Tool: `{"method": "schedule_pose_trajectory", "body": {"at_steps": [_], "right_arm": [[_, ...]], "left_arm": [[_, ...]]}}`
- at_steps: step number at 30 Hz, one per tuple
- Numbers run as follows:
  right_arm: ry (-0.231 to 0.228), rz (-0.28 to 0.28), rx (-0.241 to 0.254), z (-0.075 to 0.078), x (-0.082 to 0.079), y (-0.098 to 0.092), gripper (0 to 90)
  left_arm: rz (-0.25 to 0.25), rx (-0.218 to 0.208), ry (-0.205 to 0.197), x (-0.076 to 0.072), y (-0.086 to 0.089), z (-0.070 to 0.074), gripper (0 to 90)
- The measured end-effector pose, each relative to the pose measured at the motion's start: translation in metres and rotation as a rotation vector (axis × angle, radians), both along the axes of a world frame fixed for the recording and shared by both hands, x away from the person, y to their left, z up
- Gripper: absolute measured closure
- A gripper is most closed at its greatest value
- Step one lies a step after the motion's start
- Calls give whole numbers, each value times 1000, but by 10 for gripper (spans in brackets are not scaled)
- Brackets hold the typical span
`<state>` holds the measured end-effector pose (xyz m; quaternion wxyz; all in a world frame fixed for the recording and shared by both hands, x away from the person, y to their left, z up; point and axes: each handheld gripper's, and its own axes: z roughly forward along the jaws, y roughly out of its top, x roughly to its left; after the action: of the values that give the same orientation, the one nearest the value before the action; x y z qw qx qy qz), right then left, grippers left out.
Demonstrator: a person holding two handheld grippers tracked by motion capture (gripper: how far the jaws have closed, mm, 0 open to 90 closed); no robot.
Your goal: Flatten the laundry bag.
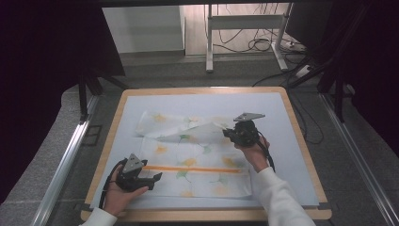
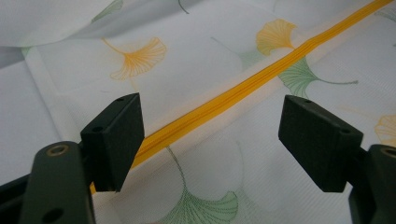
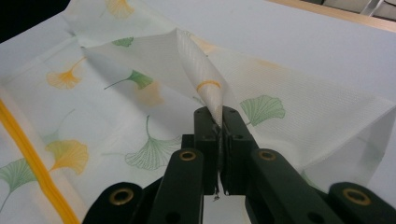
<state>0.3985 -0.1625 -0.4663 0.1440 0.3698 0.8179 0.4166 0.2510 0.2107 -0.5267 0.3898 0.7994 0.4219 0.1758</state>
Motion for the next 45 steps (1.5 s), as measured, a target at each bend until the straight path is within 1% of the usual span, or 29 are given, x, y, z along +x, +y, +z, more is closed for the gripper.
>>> {"method": "schedule_pose_trajectory", "body": {"at_steps": [8, 11, 15, 16, 17, 21, 23, 24, 25, 27, 28, 30, 34, 39, 45], "right_arm": [[30, -34, 1, -5, 10, -6, 862], [28, -36, 1, -7, 12, -8, 862], [31, -37, 5, -6, 13, -9, 862], [30, -39, 1, -7, 14, -8, 862], [39, -42, -5, -6, 15, -8, 863], [35, -46, 5, -1, 18, -9, 862], [41, -50, 7, -1, 20, -9, 863], [44, -57, 17, -1, 24, -10, 862], [44, -57, 17, -1, 24, -10, 862], [57, -67, 30, -1, 27, -10, 863], [65, -76, 30, -1, 31, -10, 863], [67, -91, 31, 1, 36, -11, 863], [64, -114, 9, 5, 47, -10, 863], [52, -167, 10, 14, 63, -11, 864], [63, -231, 21, 15, 81, -16, 864]], "left_arm": [[-1, -3, 3, 0, 0, 0, 220], [-2, -3, 7, 0, -1, 0, 221], [-3, 2, 9, 0, -1, -1, 220], [-2, 0, 8, 0, -1, 0, 219], [0, -1, 9, 0, -1, 0, 219], [0, -2, 11, 0, -1, 0, 219], [-3, 0, 13, 1, -1, -1, 219], [-5, 4, 14, 1, -1, -1, 219], [-7, 6, 14, 1, -2, -1, 219], [-11, 5, 17, 0, -2, -1, 218], [-12, 7, 17, 1, -2, -1, 218], [-14, 8, 18, 1, -2, -2, 218], [-18, 7, 17, 1, -2, -2, 218], [-26, 10, 18, 1, -3, -2, 218], [-33, 18, 21, 0, -4, -3, 218]]}}
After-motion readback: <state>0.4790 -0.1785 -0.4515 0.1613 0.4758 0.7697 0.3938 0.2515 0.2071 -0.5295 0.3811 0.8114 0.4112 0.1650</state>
